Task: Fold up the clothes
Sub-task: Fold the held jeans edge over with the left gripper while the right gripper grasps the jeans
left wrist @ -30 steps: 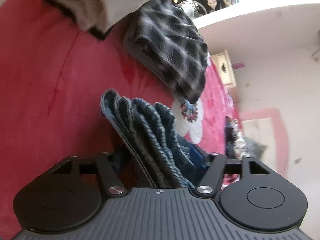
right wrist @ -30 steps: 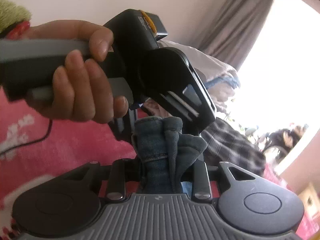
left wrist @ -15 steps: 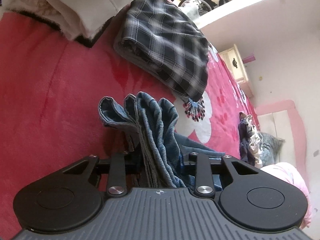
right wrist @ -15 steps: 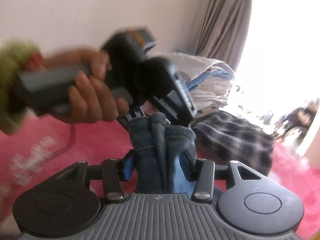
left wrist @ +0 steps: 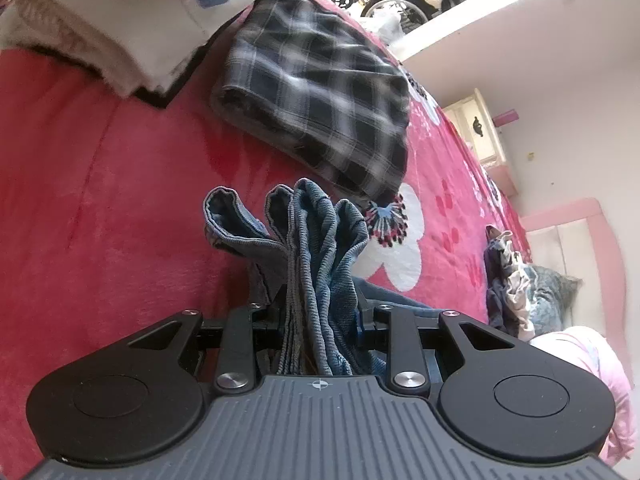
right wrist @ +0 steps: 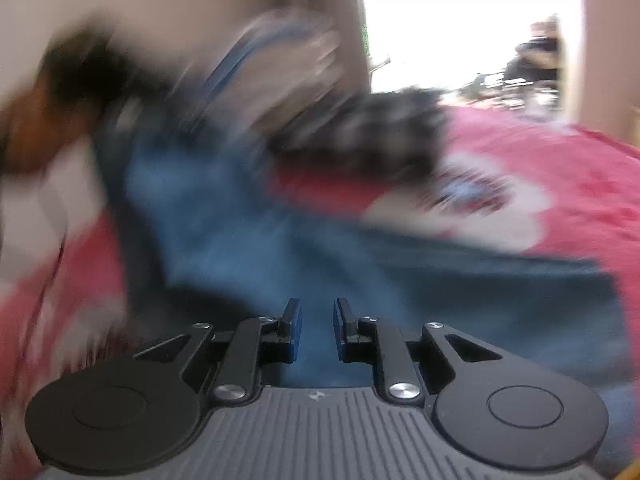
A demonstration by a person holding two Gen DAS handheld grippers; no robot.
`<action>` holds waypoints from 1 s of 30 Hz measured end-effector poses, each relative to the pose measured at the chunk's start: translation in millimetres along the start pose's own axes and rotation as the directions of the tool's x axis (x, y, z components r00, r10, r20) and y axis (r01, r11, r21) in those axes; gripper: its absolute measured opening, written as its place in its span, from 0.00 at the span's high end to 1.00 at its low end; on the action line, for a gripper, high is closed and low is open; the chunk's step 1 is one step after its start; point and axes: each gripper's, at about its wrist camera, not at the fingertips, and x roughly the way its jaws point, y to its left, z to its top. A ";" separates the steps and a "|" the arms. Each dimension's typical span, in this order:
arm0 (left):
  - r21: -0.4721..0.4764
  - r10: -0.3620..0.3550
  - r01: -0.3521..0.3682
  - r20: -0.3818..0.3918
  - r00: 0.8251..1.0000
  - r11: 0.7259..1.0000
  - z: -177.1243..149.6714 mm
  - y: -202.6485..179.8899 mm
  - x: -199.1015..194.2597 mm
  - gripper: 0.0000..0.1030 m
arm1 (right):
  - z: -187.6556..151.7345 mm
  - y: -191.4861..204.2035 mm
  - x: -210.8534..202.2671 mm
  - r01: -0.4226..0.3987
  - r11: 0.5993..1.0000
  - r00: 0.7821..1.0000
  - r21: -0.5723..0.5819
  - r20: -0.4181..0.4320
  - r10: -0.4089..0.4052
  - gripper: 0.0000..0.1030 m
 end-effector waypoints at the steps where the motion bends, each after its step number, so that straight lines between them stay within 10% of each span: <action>1: 0.004 -0.001 0.001 -0.003 1.000 1.000 -0.2 -3.3 1.0 0.74 | -7.8 11.8 3.1 0.016 0.998 1.000 -0.062 0.010 -0.015 0.82; 11: 0.099 -0.018 0.017 0.009 1.000 0.995 -7.2 -38.9 1.7 0.74 | 27.3 -21.0 -18.2 0.066 0.997 0.988 -0.029 0.140 -0.061 0.85; 21: 0.172 -0.067 0.066 -0.002 0.998 0.983 -25.2 -63.8 3.5 0.74 | 46.1 -50.9 58.4 0.103 0.989 0.993 0.108 0.040 -0.108 0.86; 30: 0.166 -0.083 0.086 -0.029 0.996 0.982 -20.7 -78.3 11.2 0.74 | -12.6 -18.8 1.0 0.028 0.998 0.997 0.060 0.070 -0.032 0.83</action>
